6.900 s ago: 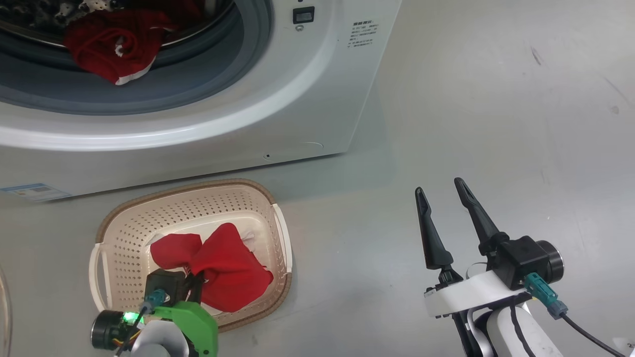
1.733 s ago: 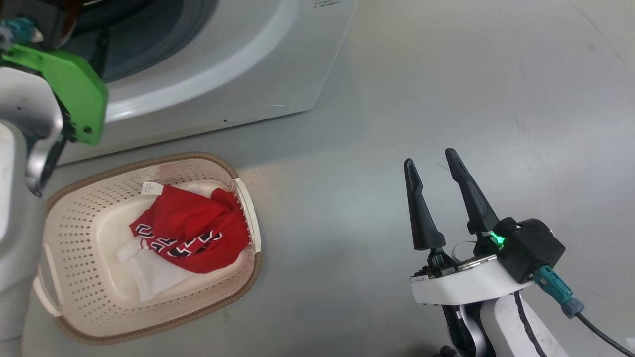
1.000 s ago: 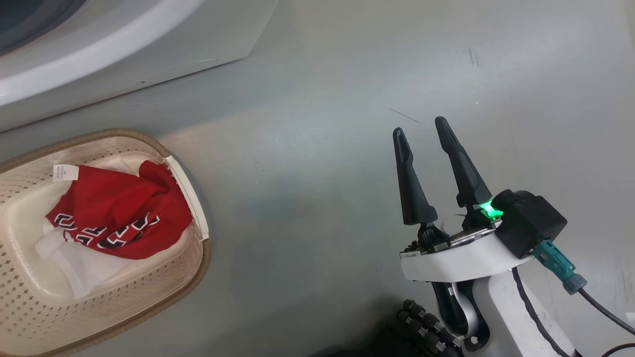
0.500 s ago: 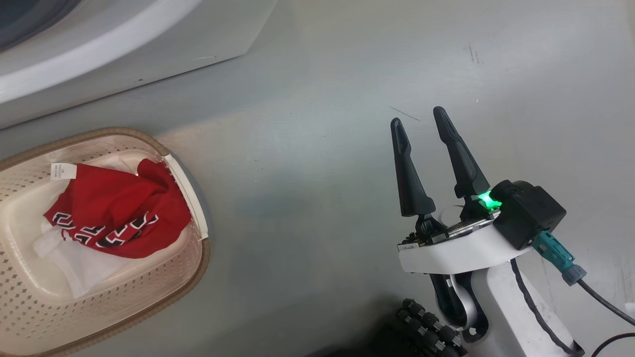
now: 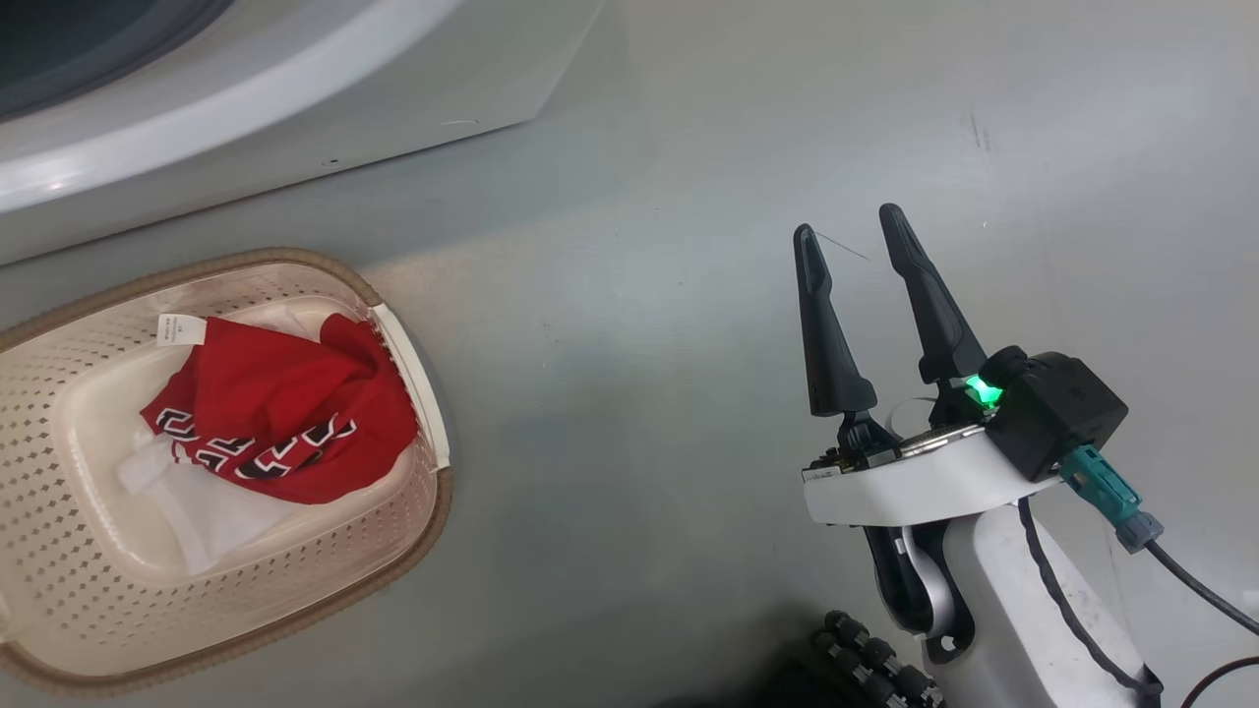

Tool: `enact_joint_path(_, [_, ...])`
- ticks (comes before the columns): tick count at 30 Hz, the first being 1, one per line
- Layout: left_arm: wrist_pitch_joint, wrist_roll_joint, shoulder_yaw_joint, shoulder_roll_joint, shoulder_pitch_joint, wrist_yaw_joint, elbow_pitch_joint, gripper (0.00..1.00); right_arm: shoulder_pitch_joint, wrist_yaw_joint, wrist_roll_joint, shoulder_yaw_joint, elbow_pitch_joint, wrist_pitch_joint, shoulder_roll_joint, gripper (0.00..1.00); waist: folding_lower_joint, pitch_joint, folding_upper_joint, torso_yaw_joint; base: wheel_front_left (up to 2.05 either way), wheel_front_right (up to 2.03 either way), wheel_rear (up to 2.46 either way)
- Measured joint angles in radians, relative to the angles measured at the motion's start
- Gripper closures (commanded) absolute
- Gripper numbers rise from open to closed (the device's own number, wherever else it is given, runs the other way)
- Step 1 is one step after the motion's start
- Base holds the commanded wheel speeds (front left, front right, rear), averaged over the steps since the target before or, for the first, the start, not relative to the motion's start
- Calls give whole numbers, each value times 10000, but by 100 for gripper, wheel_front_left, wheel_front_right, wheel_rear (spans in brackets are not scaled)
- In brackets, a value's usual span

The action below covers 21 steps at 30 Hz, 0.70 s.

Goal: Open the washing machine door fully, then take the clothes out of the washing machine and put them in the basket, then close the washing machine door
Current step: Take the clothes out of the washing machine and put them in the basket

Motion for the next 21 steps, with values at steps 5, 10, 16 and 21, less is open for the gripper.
enact_joint_path(5, [-982, -230, 201, -359, 366, 228, -59, 100, -74, 0, -299, -98, 144, -2, -4, 0, 0, -233, 0, 241, 0, 0, 0])
enact_joint_path(10, [-2395, -698, 568, -1104, 1139, 539, -291, 100, -73, -2, -570, -192, 360, 0, -8, 0, 0, -578, 0, 595, 0, 0, 0])
enact_joint_path(16, [-3885, -991, 825, -1691, 2091, 855, -709, 100, -56, -2, -884, -309, 546, -2, -15, 0, 0, -1020, 0, 963, 0, 0, 0])
enact_joint_path(21, [-5093, -1095, 830, -2265, 3049, 980, -984, 100, 150, -2, -1085, -483, 711, -2, -25, 0, 0, -1425, 0, 1307, 0, 0, 0])
